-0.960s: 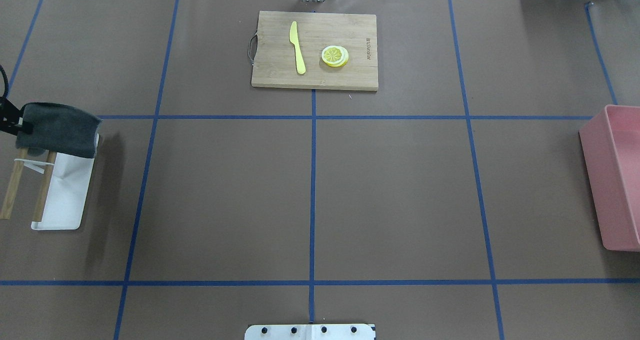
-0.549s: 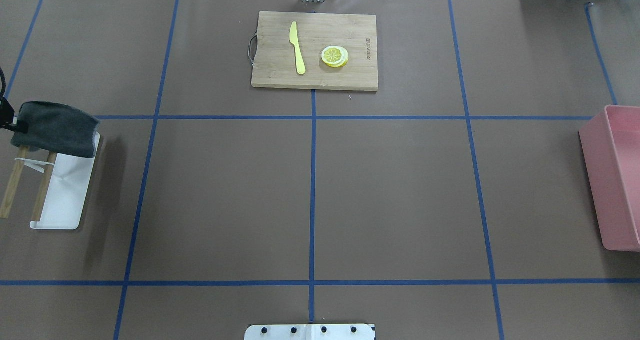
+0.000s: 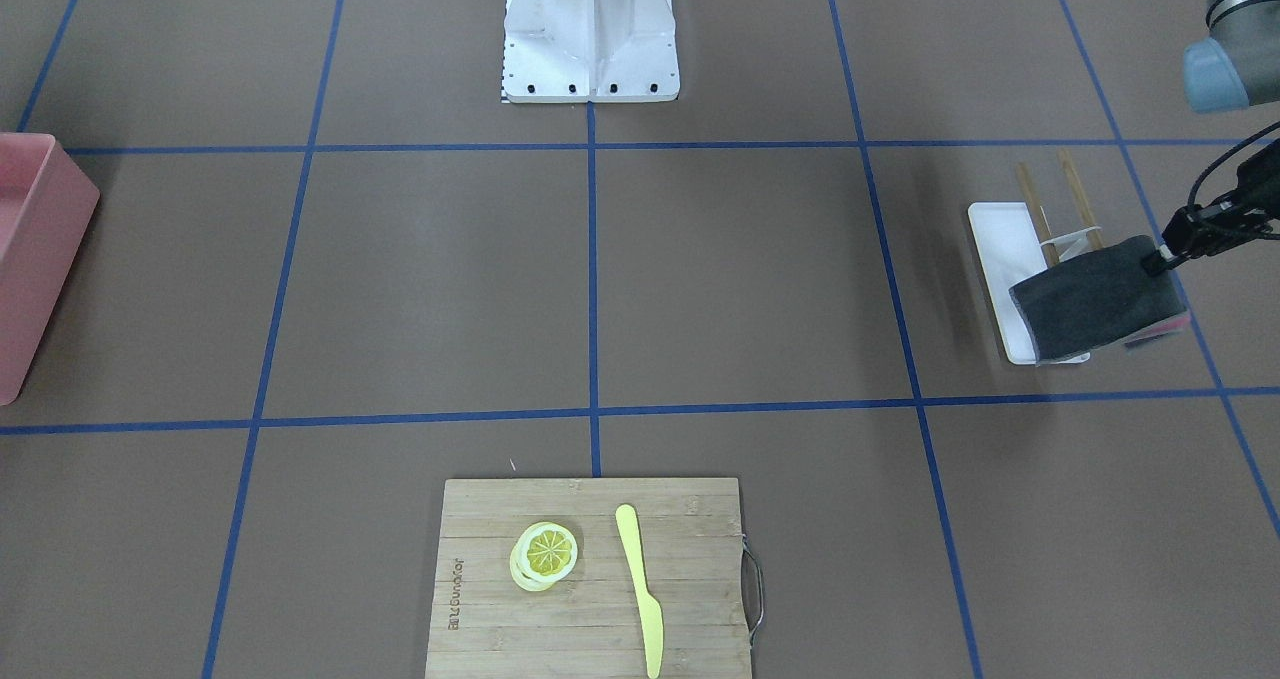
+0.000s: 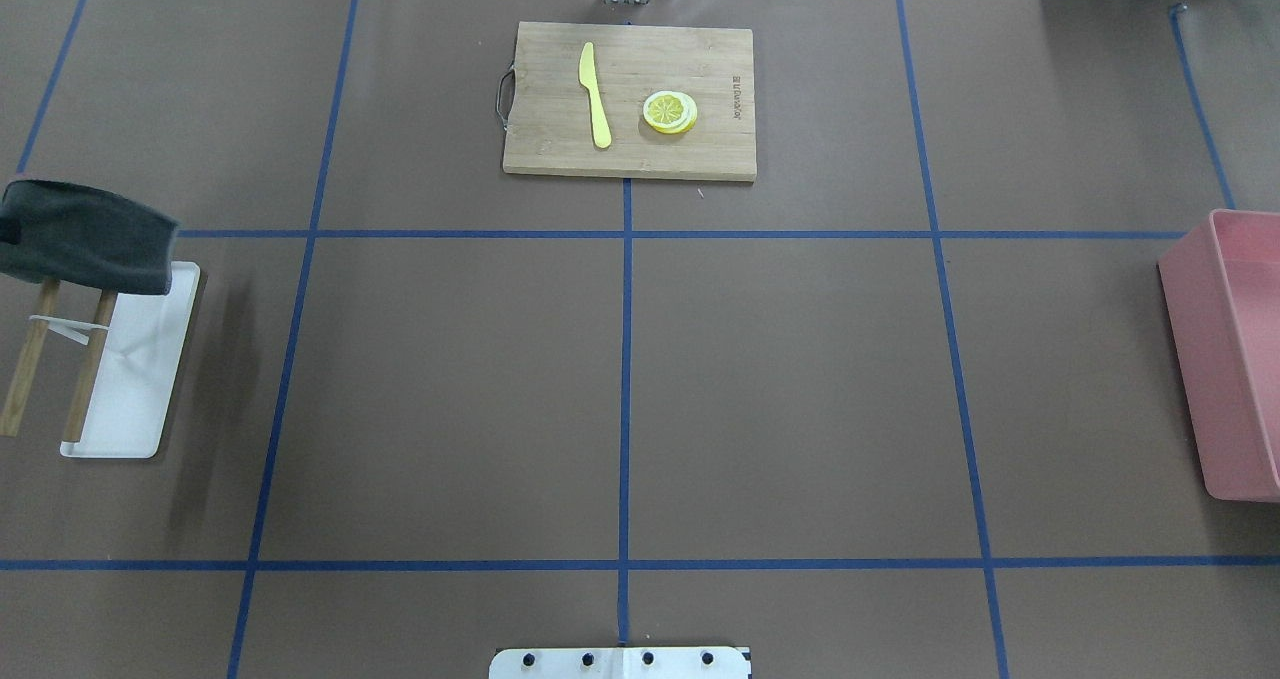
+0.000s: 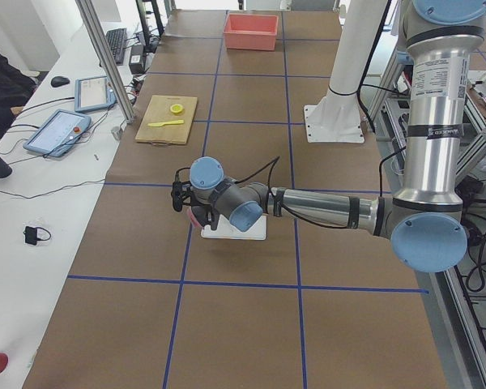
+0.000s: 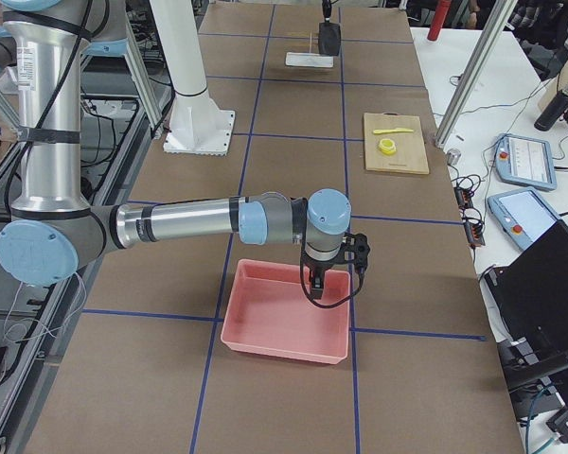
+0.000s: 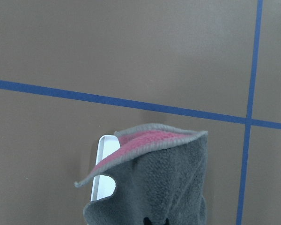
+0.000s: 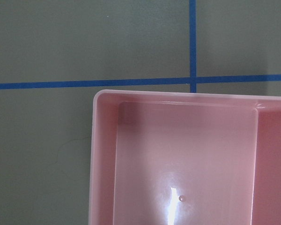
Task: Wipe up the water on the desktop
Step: 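Lift the grey cloth with the left gripper while the right arm reaches in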
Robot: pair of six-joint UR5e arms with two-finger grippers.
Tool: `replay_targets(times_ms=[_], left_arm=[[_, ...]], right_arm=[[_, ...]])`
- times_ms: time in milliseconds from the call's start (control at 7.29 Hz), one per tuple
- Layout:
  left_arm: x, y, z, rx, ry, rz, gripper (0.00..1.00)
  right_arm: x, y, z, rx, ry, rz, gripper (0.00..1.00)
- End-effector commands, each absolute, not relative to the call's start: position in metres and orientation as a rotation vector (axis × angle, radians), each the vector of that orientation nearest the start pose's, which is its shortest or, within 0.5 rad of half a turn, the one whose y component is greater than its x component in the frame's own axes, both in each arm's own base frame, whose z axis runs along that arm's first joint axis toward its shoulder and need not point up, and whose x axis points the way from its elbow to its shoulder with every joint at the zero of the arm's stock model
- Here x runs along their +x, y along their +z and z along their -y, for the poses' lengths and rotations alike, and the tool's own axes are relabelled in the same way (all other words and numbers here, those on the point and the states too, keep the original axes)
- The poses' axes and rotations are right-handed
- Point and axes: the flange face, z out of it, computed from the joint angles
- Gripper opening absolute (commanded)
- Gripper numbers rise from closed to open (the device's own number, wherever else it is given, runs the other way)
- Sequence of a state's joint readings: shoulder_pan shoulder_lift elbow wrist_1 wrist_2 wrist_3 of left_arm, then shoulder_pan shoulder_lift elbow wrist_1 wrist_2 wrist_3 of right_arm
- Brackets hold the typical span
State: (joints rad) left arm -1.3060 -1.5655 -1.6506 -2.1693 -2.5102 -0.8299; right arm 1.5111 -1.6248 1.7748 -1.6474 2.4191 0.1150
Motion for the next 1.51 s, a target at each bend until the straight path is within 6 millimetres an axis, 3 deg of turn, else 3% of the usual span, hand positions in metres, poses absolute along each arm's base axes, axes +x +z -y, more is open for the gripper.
replay_targets(times_ms=[0,137,274,549,686,960,1234,1371], left_arm=[[0.051,0.518,0.502,0.082,-0.226,-1.141,0.0],[0.044,0.511,0.509,0.065,-0.248,-1.149,0.0],[0.048,0.486,0.527,0.029,-0.32,-1.162,0.0],[0.065,0.424,0.556,-0.045,-0.463,-1.217,0.0],[0.097,0.398,0.563,-0.097,-0.478,-1.232,0.0],[0.165,0.331,0.569,-0.193,-0.537,-1.26,0.0],[0.284,0.263,0.554,-0.228,-0.604,-1.255,0.0],[0.325,0.231,0.545,-0.255,-0.63,-1.267,0.0]], right_arm=[[0.026,0.567,0.479,0.026,-0.004,0.877,1.0],[0.021,0.545,0.495,0.062,-0.029,0.899,1.0],[0.009,0.514,0.514,0.103,-0.072,0.923,1.0],[-0.04,0.437,0.546,0.188,-0.204,0.953,1.0],[-0.068,0.42,0.551,0.175,-0.212,0.959,1.0],[-0.095,0.362,0.549,0.312,-0.318,0.987,1.0],[-0.134,0.338,0.539,0.465,-0.434,1.001,1.0],[-0.165,0.315,0.533,0.485,-0.434,1.04,1.0]])
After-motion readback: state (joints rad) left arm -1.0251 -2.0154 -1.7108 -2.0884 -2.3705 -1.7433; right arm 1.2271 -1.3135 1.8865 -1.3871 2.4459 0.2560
